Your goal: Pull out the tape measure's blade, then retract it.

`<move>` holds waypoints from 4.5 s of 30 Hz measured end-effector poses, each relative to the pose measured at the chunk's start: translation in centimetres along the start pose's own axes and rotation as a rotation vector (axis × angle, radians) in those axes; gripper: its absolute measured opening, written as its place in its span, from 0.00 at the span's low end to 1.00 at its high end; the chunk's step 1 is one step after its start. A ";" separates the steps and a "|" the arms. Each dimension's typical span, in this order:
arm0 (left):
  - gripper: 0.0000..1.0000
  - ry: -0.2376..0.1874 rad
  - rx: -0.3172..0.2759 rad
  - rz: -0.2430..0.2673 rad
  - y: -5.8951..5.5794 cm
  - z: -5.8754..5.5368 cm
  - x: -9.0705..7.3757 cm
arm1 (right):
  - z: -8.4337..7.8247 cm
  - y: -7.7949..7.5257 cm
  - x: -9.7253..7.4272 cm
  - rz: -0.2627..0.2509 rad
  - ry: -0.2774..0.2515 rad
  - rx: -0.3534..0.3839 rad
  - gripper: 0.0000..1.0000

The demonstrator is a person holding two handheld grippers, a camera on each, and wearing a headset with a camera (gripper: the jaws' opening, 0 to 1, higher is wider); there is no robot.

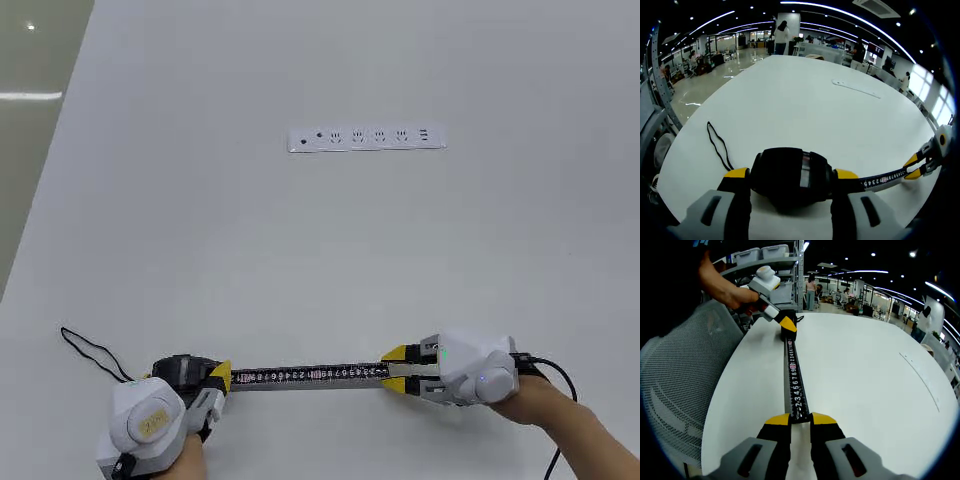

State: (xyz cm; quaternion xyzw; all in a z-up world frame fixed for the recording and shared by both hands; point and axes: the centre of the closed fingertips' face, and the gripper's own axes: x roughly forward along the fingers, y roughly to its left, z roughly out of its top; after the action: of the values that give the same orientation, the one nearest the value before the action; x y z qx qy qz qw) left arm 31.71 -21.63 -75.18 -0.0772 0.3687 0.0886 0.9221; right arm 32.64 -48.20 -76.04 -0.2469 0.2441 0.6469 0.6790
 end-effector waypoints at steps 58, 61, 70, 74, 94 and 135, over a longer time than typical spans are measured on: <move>0.61 0.007 -0.044 -0.029 0.2 0.2 -0.1 | 3.1 -0.1 2.6 0.031 -0.046 -0.028 0.12; 0.61 0.010 -0.044 -0.030 0.3 0.1 0.0 | 3.1 -0.1 2.7 0.032 -0.046 -0.027 0.12; 0.61 0.013 -0.048 -0.031 0.3 0.1 0.0 | 3.4 0.0 3.0 0.035 -0.048 -0.026 0.12; 0.62 0.012 -0.048 -0.031 0.3 0.1 0.0 | 3.4 0.0 3.2 0.037 -0.049 -0.025 0.12; 0.62 0.013 -0.053 -0.036 0.4 0.1 -0.1 | 4.1 0.2 3.9 0.046 -0.052 -0.030 0.12; 0.62 0.010 -0.068 -0.046 0.5 0.2 -0.1 | 5.8 0.5 5.3 0.066 -0.070 -0.029 0.12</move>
State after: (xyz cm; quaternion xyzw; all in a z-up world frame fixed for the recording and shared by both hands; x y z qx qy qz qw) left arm 31.64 -21.16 -75.00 -0.1173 0.3683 0.0792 0.9188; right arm 32.46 -40.39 -75.09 -0.2258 0.2189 0.6806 0.6618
